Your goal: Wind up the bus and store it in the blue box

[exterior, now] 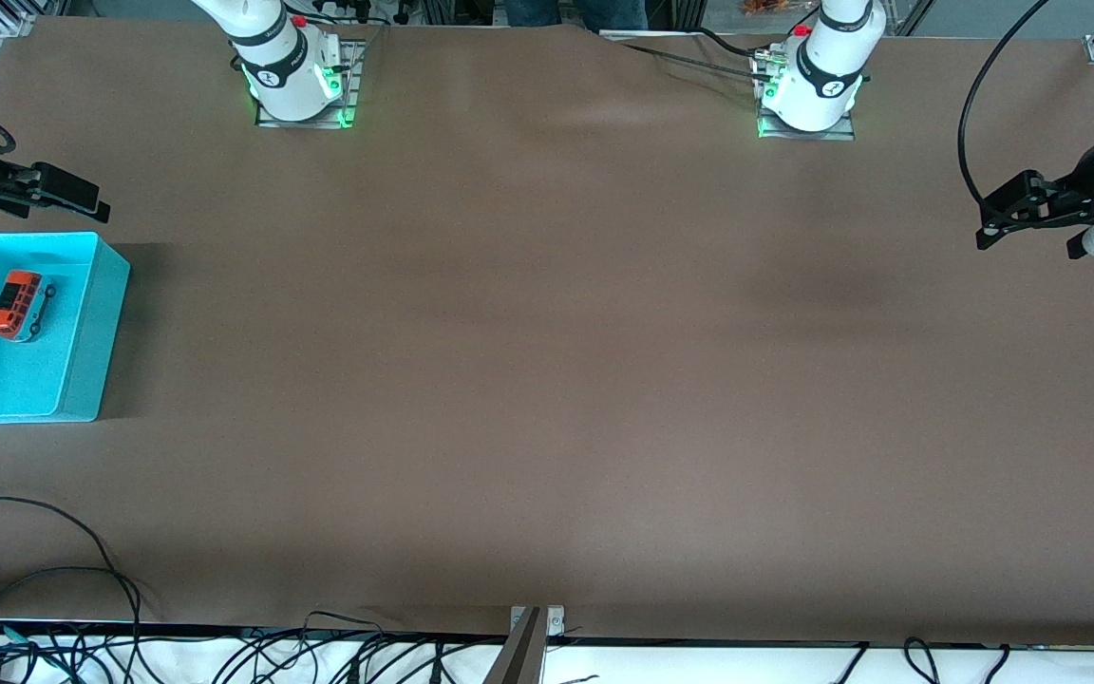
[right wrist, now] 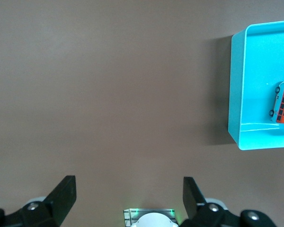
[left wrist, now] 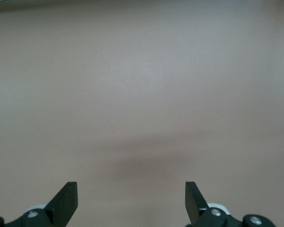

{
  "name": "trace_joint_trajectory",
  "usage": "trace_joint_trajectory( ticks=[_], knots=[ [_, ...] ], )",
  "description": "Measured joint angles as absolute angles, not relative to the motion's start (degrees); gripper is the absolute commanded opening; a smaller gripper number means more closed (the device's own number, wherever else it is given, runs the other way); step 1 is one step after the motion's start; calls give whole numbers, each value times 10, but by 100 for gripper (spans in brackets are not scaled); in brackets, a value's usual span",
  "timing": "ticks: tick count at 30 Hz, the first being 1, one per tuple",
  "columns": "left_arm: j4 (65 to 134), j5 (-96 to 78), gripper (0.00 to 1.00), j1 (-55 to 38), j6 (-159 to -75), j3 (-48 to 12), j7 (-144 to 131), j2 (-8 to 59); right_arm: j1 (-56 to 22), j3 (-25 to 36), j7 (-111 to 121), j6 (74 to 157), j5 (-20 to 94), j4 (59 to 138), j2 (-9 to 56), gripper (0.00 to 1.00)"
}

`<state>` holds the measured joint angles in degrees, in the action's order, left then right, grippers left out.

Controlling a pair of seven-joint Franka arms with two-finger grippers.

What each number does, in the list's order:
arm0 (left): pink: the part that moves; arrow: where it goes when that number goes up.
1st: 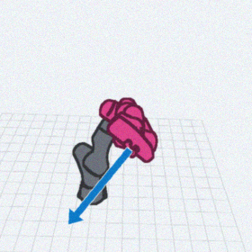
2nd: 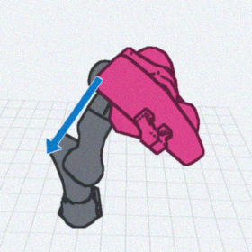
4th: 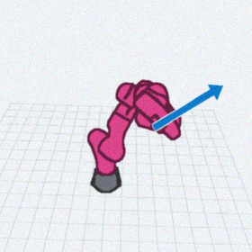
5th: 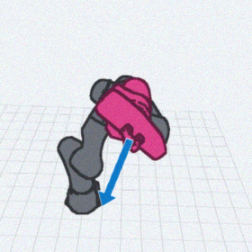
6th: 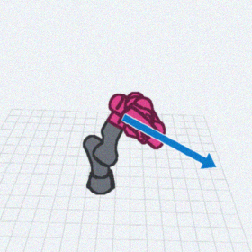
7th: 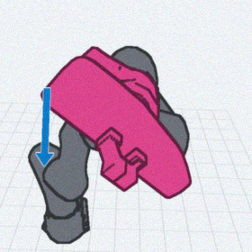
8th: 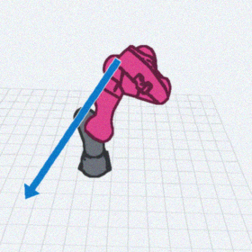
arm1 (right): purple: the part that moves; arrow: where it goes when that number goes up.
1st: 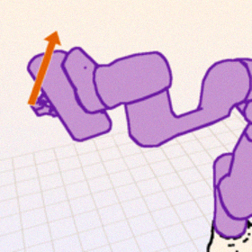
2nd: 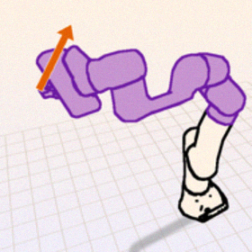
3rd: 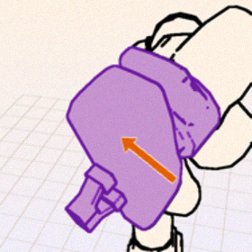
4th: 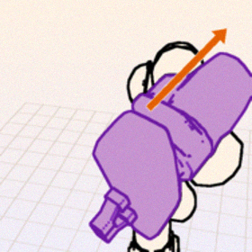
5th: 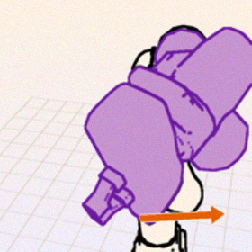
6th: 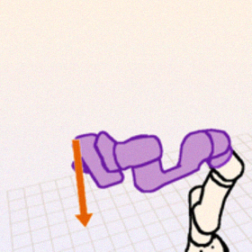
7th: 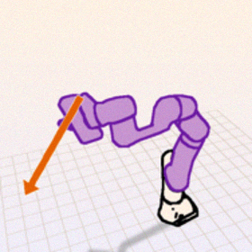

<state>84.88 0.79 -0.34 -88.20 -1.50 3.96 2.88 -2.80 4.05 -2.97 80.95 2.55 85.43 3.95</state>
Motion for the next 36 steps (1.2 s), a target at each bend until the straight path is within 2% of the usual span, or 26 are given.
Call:
trace_joint_trajectory(
  ticks=[19, 36],
  knots=[
    [848, 8, 100, -5, -882, -17, 40, 29, -28, 40, -14, 819, 25, 854, 34, 100],
    [848, 8, 100, -5, -882, -17, 40, 29, -28, 40, -6, 795, 19, 852, 31, 100]
  ],
)
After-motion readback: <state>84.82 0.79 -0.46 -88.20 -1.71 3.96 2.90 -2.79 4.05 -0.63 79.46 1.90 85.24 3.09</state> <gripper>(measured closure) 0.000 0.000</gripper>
